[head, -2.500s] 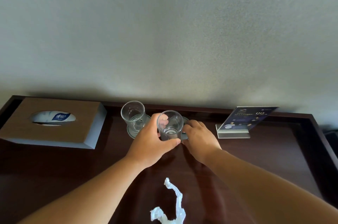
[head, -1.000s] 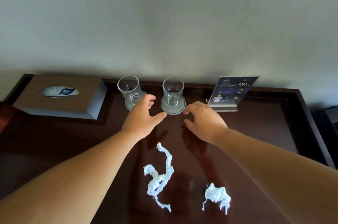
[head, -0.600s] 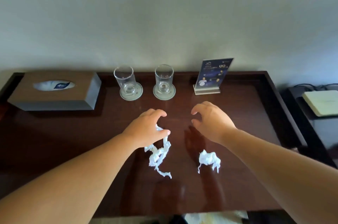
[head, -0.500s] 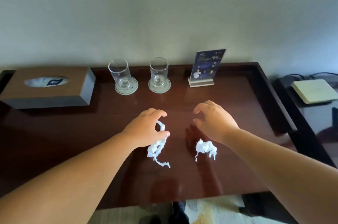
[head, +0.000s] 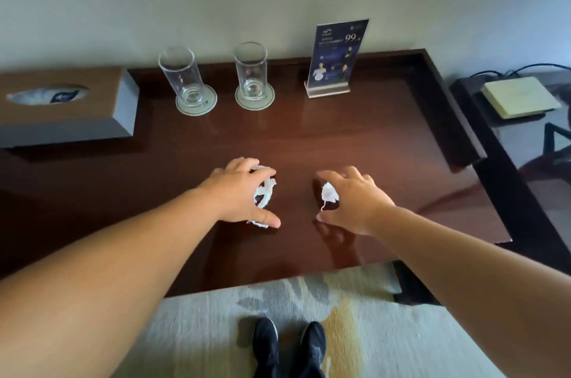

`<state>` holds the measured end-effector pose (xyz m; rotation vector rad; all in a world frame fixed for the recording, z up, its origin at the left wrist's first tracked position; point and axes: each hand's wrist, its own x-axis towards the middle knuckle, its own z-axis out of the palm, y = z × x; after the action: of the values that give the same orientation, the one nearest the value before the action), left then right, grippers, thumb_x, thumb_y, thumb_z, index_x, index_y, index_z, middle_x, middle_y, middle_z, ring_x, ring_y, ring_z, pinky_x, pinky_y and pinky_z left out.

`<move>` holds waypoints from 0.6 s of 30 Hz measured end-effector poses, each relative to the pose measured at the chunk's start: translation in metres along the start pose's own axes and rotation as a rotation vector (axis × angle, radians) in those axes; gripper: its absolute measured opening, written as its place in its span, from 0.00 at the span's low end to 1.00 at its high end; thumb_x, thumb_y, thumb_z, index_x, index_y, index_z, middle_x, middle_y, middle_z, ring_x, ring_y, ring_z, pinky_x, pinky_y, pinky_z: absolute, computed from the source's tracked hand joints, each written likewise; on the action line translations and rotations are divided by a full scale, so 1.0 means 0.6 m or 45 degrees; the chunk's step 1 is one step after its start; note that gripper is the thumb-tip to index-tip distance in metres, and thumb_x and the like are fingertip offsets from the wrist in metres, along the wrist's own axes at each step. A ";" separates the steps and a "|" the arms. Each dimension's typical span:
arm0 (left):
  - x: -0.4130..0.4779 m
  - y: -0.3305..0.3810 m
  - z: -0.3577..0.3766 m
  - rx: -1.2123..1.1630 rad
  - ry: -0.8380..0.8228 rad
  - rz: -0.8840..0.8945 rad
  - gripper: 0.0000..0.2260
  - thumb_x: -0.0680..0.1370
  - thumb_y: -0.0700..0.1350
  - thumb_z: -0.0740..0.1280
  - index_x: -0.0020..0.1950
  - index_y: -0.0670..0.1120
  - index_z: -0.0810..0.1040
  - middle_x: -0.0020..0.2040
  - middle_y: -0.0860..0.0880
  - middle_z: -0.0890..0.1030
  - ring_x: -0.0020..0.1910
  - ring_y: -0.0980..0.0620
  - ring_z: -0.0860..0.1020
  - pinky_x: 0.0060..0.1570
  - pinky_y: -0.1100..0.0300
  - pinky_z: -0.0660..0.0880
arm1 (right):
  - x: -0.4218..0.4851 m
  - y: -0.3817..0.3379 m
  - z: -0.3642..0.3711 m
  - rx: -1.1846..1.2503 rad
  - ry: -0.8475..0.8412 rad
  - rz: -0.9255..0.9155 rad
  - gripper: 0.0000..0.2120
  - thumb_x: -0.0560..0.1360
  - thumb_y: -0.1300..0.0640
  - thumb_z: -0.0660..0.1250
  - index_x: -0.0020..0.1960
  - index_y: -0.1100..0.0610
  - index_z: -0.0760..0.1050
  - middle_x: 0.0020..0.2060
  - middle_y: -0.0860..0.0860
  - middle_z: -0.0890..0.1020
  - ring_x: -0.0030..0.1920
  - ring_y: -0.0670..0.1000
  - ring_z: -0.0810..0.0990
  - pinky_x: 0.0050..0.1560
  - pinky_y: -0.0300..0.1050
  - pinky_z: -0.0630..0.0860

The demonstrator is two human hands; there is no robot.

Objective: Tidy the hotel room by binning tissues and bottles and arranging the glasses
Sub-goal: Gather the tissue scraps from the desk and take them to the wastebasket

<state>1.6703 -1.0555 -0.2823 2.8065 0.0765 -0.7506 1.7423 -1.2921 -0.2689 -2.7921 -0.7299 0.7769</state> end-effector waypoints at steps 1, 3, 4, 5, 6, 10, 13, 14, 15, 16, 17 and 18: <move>-0.008 0.005 0.008 0.026 0.011 0.006 0.53 0.55 0.80 0.61 0.75 0.60 0.54 0.77 0.51 0.53 0.76 0.47 0.49 0.69 0.44 0.59 | -0.002 -0.003 0.007 -0.017 0.013 -0.015 0.38 0.67 0.39 0.71 0.72 0.38 0.57 0.67 0.50 0.62 0.65 0.58 0.64 0.56 0.52 0.73; -0.026 0.017 0.024 0.095 0.059 0.026 0.51 0.56 0.79 0.61 0.75 0.59 0.55 0.76 0.51 0.55 0.75 0.47 0.53 0.67 0.44 0.62 | -0.005 -0.010 0.017 -0.052 0.031 -0.041 0.35 0.68 0.40 0.71 0.71 0.40 0.60 0.65 0.50 0.64 0.64 0.58 0.64 0.56 0.51 0.73; -0.032 0.022 0.032 0.139 0.095 0.041 0.49 0.58 0.78 0.62 0.75 0.59 0.55 0.75 0.50 0.57 0.73 0.46 0.56 0.64 0.45 0.64 | -0.005 -0.012 0.021 -0.069 0.035 -0.049 0.33 0.69 0.41 0.71 0.70 0.41 0.61 0.64 0.50 0.64 0.63 0.58 0.64 0.56 0.51 0.73; -0.037 0.028 0.039 0.189 0.138 0.056 0.47 0.60 0.76 0.63 0.75 0.58 0.56 0.73 0.50 0.60 0.71 0.46 0.59 0.62 0.46 0.65 | -0.006 -0.015 0.025 -0.086 0.041 -0.052 0.31 0.70 0.42 0.70 0.69 0.42 0.63 0.63 0.50 0.65 0.62 0.58 0.65 0.55 0.51 0.73; -0.041 0.032 0.045 0.237 0.187 0.066 0.44 0.63 0.74 0.64 0.74 0.58 0.57 0.71 0.50 0.61 0.68 0.46 0.61 0.60 0.47 0.67 | -0.007 -0.018 0.027 -0.103 0.053 -0.055 0.28 0.71 0.43 0.70 0.68 0.44 0.64 0.62 0.51 0.65 0.61 0.58 0.65 0.55 0.51 0.74; -0.052 0.037 0.063 0.195 0.341 0.071 0.29 0.73 0.59 0.67 0.71 0.54 0.63 0.64 0.51 0.67 0.60 0.47 0.67 0.54 0.51 0.73 | -0.005 -0.025 0.036 -0.135 0.127 -0.068 0.16 0.74 0.53 0.66 0.61 0.51 0.69 0.56 0.52 0.68 0.56 0.57 0.68 0.51 0.52 0.75; -0.069 0.036 0.077 0.089 0.406 0.087 0.17 0.77 0.42 0.62 0.66 0.49 0.69 0.58 0.50 0.68 0.54 0.48 0.68 0.48 0.51 0.76 | -0.004 -0.027 0.044 -0.115 0.177 -0.107 0.08 0.75 0.59 0.62 0.54 0.54 0.71 0.50 0.51 0.69 0.53 0.58 0.70 0.46 0.52 0.74; -0.073 0.035 0.082 0.052 0.408 0.071 0.15 0.77 0.38 0.60 0.62 0.48 0.71 0.56 0.50 0.68 0.52 0.48 0.69 0.46 0.51 0.75 | -0.005 -0.027 0.046 -0.099 0.185 -0.124 0.07 0.75 0.61 0.61 0.51 0.55 0.72 0.48 0.51 0.69 0.51 0.58 0.71 0.44 0.50 0.72; -0.075 0.033 0.085 0.001 0.401 0.039 0.13 0.76 0.35 0.58 0.59 0.46 0.72 0.53 0.49 0.69 0.51 0.47 0.70 0.45 0.51 0.74 | -0.006 -0.028 0.048 -0.080 0.187 -0.136 0.07 0.74 0.63 0.59 0.49 0.55 0.72 0.45 0.50 0.68 0.50 0.58 0.72 0.41 0.48 0.70; -0.076 0.032 0.085 -0.060 0.385 -0.006 0.11 0.76 0.34 0.58 0.55 0.45 0.73 0.51 0.49 0.69 0.50 0.47 0.71 0.44 0.51 0.73 | -0.008 -0.029 0.049 -0.065 0.186 -0.148 0.07 0.73 0.64 0.59 0.46 0.55 0.72 0.44 0.50 0.68 0.48 0.59 0.73 0.40 0.47 0.69; -0.076 0.031 0.083 -0.129 0.364 -0.059 0.10 0.77 0.35 0.57 0.51 0.45 0.74 0.49 0.49 0.70 0.49 0.46 0.73 0.44 0.52 0.72 | -0.011 -0.030 0.049 -0.059 0.182 -0.161 0.07 0.72 0.65 0.58 0.45 0.55 0.71 0.42 0.49 0.68 0.47 0.59 0.74 0.39 0.47 0.67; -0.075 0.031 0.079 -0.202 0.347 -0.113 0.10 0.77 0.36 0.56 0.50 0.45 0.75 0.50 0.49 0.72 0.49 0.45 0.74 0.44 0.53 0.71 | -0.015 -0.032 0.048 -0.061 0.179 -0.175 0.07 0.72 0.65 0.58 0.45 0.55 0.71 0.42 0.49 0.68 0.46 0.59 0.74 0.39 0.46 0.67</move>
<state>1.6101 -1.0844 -0.2956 2.7473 0.2952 -0.3567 1.7126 -1.2796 -0.2841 -2.7678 -0.9132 0.5396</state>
